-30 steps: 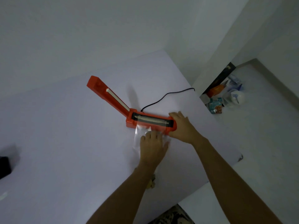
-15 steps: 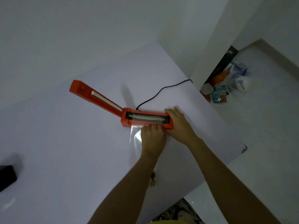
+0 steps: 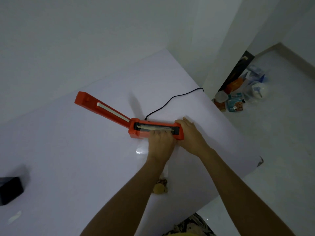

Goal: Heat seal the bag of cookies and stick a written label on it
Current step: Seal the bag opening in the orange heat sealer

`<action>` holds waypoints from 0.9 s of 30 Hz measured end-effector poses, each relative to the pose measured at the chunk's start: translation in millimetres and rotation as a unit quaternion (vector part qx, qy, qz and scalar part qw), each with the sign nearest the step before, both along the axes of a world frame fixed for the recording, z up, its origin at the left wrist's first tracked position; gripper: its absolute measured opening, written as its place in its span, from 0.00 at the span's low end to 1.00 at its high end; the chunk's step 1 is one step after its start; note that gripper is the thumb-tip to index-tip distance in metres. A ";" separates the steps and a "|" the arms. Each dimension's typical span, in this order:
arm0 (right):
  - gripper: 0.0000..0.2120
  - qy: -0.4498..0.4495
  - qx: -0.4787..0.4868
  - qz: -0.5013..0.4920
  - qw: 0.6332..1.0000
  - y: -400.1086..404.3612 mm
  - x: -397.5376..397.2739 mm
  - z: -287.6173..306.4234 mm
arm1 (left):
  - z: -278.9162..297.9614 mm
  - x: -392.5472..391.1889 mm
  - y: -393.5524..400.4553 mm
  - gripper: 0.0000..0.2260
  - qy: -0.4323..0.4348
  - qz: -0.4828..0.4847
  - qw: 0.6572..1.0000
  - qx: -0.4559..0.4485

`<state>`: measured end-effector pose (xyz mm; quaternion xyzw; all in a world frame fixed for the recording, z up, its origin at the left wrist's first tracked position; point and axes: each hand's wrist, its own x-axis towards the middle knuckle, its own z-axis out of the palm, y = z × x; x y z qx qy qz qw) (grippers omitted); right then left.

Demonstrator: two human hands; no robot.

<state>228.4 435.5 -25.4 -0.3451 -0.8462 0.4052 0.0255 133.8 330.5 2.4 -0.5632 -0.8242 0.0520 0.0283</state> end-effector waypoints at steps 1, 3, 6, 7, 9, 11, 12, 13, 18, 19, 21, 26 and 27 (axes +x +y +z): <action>0.33 -0.001 -0.001 -0.001 1.000 0.2 -0.1 -0.2 | 0.4 -1.7 -0.5 0.14 -0.002 0.003 1.000 -0.009; 0.33 0.004 -0.003 -0.006 1.000 -0.4 -0.7 2.3 | 1.1 -5.9 -2.8 0.13 -0.012 0.008 1.000 -0.024; 0.34 0.002 -0.006 -0.009 1.000 -2.2 -1.8 6.8 | 2.3 -11.7 -8.2 0.14 0.001 0.004 0.999 -0.042; 0.33 -0.001 -0.006 -0.007 1.000 -2.3 -1.9 7.3 | 3.0 -13.3 -9.7 0.13 0.002 0.004 0.999 -0.046; 0.32 0.008 -0.003 -0.003 1.000 -1.4 -1.1 7.1 | 3.8 -15.7 -11.7 0.11 0.004 -0.002 0.999 -0.045; 0.31 0.009 -0.002 0.002 1.000 -1.3 -1.6 7.5 | 6.2 -17.8 -14.0 0.11 0.014 -0.010 0.999 -0.040; 0.31 0.004 0.000 0.003 1.000 -0.9 -2.1 6.5 | 8.0 -19.2 -15.8 0.11 0.018 -0.014 0.999 -0.031; 0.31 -0.001 0.000 0.003 1.000 0.2 -2.3 5.6 | 9.1 -20.6 -17.7 0.10 0.019 -0.016 0.999 -0.021; 0.25 -0.013 0.001 0.009 1.000 6.0 -1.8 -7.0 | 11.1 -29.5 -32.7 0.10 0.001 0.011 0.998 0.054; 0.28 -0.015 0.002 0.012 1.000 5.4 -0.9 -6.7 | 12.8 -30.6 -35.8 0.10 -0.011 0.020 0.997 0.079; 0.30 -0.011 0.013 0.014 1.000 3.0 -1.2 -1.2 | 15.9 -32.8 -42.3 0.10 -0.034 0.035 0.989 0.136; 0.26 -0.030 0.013 0.009 0.999 4.8 -3.2 3.1 | 14.7 -39.6 -55.0 0.06 -0.115 0.082 0.967 0.211; 0.26 -0.025 0.014 0.008 1.000 5.4 -3.2 1.2 | 13.4 -41.1 -57.8 0.08 -0.125 0.098 0.963 0.216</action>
